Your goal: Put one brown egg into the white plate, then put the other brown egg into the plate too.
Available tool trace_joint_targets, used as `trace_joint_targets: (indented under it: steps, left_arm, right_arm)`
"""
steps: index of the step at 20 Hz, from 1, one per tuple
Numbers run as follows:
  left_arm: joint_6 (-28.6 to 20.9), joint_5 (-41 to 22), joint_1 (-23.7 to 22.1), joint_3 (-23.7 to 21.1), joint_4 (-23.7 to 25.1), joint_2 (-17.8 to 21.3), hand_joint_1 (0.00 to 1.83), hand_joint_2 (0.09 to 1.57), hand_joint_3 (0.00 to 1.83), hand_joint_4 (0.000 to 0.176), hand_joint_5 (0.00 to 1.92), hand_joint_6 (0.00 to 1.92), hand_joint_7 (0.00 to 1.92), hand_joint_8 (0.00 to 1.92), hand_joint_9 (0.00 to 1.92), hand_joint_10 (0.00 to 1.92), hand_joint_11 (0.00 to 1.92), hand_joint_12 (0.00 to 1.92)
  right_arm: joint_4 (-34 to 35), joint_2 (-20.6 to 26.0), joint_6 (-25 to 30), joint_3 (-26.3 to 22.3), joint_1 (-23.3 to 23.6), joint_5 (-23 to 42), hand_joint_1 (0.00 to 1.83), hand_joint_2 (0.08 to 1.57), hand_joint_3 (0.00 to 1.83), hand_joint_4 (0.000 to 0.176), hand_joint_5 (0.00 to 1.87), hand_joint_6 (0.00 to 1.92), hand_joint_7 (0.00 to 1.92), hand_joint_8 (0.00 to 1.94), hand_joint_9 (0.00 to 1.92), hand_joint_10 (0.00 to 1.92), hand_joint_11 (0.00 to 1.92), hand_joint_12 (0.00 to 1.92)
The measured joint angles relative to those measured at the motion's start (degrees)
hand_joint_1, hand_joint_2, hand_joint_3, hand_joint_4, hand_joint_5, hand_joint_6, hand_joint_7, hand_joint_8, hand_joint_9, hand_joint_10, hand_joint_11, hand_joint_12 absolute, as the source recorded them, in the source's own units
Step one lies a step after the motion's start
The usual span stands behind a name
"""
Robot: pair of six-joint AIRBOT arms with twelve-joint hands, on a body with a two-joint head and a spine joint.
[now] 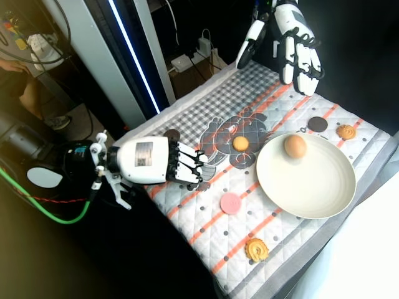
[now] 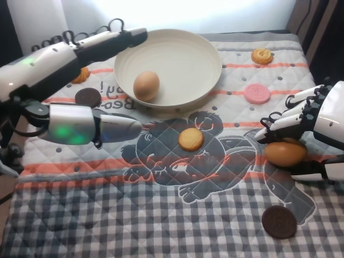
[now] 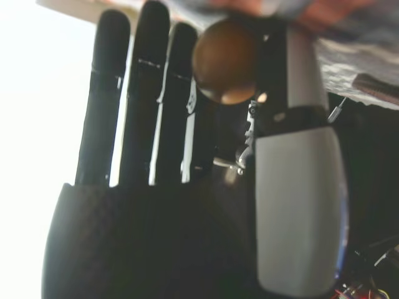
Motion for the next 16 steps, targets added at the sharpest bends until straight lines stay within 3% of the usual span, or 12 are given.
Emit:
trace_joint_targets:
  steps: [1, 3, 4, 5, 6, 8, 11, 12, 13, 14, 15, 16]
  left_arm:
    - [0.0, 0.0, 0.2, -0.4, -0.2, 0.5, 0.69, 0.89, 0.00, 0.176, 0.11, 0.00, 0.17, 0.00, 0.21, 0.00, 0.00, 0.55]
    - [0.0, -0.8, 0.9, -0.8, 0.0, 0.9, 0.68, 0.89, 0.00, 0.176, 0.12, 0.00, 0.16, 0.00, 0.22, 0.00, 0.00, 0.59]
    - [0.0, -0.9, 1.0, -1.1, -0.4, 1.0, 0.68, 0.89, 0.00, 0.176, 0.13, 0.00, 0.17, 0.00, 0.22, 0.00, 0.00, 0.60]
    - [0.0, -1.3, 1.5, -1.1, -0.9, 1.3, 0.64, 0.90, 0.00, 0.176, 0.09, 0.00, 0.15, 0.00, 0.21, 0.00, 0.00, 0.51]
    - [0.0, -1.6, 1.6, -1.1, -1.5, 1.5, 0.63, 0.91, 0.00, 0.176, 0.07, 0.00, 0.15, 0.00, 0.19, 0.00, 0.00, 0.43]
    - [0.0, -2.4, 1.9, -1.1, -1.8, 1.9, 0.62, 0.91, 0.00, 0.176, 0.07, 0.00, 0.16, 0.00, 0.21, 0.00, 0.00, 0.42]
    - [0.0, -2.8, 2.2, -1.4, -2.0, 1.9, 0.66, 0.88, 0.00, 0.176, 0.08, 0.00, 0.15, 0.00, 0.20, 0.00, 0.00, 0.41]
    - [0.0, -3.0, 2.2, -1.4, -1.9, 1.9, 0.66, 0.88, 0.00, 0.176, 0.08, 0.00, 0.14, 0.00, 0.20, 0.00, 0.00, 0.46]
    - [0.0, -3.3, 2.2, -1.4, -1.9, 1.8, 0.65, 0.88, 0.00, 0.176, 0.08, 0.00, 0.15, 0.00, 0.20, 0.00, 0.00, 0.47]
    - [0.0, -3.7, 2.2, -1.4, -1.9, 1.8, 0.66, 0.89, 0.00, 0.176, 0.10, 0.00, 0.16, 0.00, 0.21, 0.00, 0.00, 0.50]
    - [0.0, -4.0, 2.2, -1.4, -2.2, 1.8, 0.66, 0.90, 0.00, 0.171, 0.10, 0.00, 0.16, 0.00, 0.21, 0.00, 0.00, 0.51]
    - [0.0, -4.6, 2.3, -1.4, -2.6, 1.7, 0.67, 0.89, 0.00, 0.172, 0.10, 0.00, 0.17, 0.00, 0.22, 0.00, 0.00, 0.54]
  right_arm:
    - [-0.4, -1.2, -0.1, 1.5, 2.1, -0.9, 1.27, 1.09, 0.00, 0.000, 1.03, 0.76, 1.04, 1.01, 0.97, 0.77, 0.78, 1.00]
    - [-0.1, -4.2, -0.3, 5.5, 6.5, -2.3, 1.25, 1.09, 0.00, 0.000, 1.08, 0.69, 1.04, 1.02, 1.08, 0.50, 0.87, 0.99]
    - [0.0, -5.1, -0.4, 6.7, 8.3, -2.6, 1.36, 1.08, 0.00, 0.000, 1.04, 0.81, 1.05, 0.86, 1.01, 0.96, 0.88, 0.93]
    - [0.0, -6.8, -0.4, 8.7, 11.4, -2.7, 1.37, 1.09, 0.00, 0.000, 1.00, 0.94, 1.05, 0.80, 0.95, 1.09, 0.84, 0.94]
    - [0.3, -8.4, -0.5, 10.4, 14.3, -2.8, 1.27, 1.09, 0.00, 0.000, 1.02, 0.85, 1.08, 0.90, 0.97, 0.86, 0.85, 1.12]
    - [0.6, -12.6, -0.5, 14.4, 19.3, -3.2, 1.39, 1.04, 0.00, 0.000, 1.00, 0.79, 1.20, 0.56, 1.13, 0.97, 0.95, 1.09]
    - [0.1, -18.9, -0.4, 19.8, 23.5, -7.2, 1.26, 1.05, 0.00, 0.000, 1.05, 0.82, 1.23, 0.63, 1.26, 0.47, 1.04, 1.17]
    - [0.1, -20.7, -0.5, 21.6, 24.1, -9.9, 1.26, 1.06, 0.00, 0.000, 1.05, 0.74, 1.18, 0.80, 1.32, 0.51, 1.10, 1.22]
    - [-0.5, -21.9, -0.5, 22.7, 24.3, -12.0, 1.02, 1.03, 0.00, 0.000, 0.78, 0.24, 0.92, 0.41, 0.99, 0.37, 0.68, 1.33]
    - [-0.7, -22.3, -0.5, 23.0, 24.3, -13.9, 0.82, 0.95, 0.00, 0.090, 0.40, 0.05, 0.48, 0.11, 0.61, 0.14, 0.32, 1.16]
    - [-0.9, -22.3, -0.5, 23.0, 24.3, -14.8, 0.70, 0.92, 0.00, 0.151, 0.18, 0.01, 0.28, 0.02, 0.39, 0.03, 0.13, 1.00]
    - [-0.7, -22.2, -0.5, 23.1, 24.3, -15.5, 0.56, 0.90, 0.00, 0.171, 0.03, 0.00, 0.14, 0.00, 0.20, 0.01, 0.02, 0.80]
